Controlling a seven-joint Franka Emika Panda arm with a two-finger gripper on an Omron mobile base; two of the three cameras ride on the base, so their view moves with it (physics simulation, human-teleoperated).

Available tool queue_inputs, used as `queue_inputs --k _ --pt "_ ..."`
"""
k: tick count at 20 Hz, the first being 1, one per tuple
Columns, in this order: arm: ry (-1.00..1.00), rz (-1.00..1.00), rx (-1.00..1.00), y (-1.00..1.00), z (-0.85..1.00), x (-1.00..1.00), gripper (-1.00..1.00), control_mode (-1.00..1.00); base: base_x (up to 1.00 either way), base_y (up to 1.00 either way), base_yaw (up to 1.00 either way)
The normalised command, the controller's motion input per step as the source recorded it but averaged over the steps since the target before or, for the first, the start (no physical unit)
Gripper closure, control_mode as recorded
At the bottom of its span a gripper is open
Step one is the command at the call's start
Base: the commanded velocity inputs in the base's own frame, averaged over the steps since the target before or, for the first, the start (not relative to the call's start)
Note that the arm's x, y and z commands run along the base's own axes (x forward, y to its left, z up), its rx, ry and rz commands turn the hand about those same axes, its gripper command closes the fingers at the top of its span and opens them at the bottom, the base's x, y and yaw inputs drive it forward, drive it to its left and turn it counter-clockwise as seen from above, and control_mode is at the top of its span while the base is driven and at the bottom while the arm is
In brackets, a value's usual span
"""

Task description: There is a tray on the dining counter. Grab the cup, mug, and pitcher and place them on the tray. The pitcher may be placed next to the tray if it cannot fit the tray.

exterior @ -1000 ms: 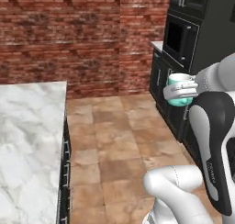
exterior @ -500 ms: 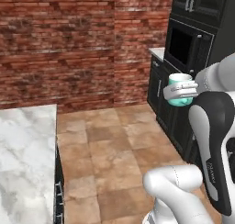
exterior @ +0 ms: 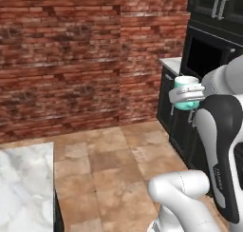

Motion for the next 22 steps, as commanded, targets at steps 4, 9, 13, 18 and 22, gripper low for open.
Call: queue_inputs --k 4,9,13,18,22 --pt "0.00 0.00 0.00 0.00 0.00 0.00 1.00 1.00 1.00 0.00 -0.05" --pt "0.00 0.00 0.00 0.00 0.00 0.00 1.00 1.00 1.00 0.00 -0.01" --pt "0.00 0.00 0.00 0.00 0.00 0.00 1.00 1.00 1.00 0.00 0.00" --pt "0.00 0.00 0.00 0.00 0.00 0.00 1.00 1.00 1.00 0.00 0.02" --pt "0.00 0.00 0.00 0.00 0.00 0.00 1.00 1.00 1.00 -0.01 0.38"
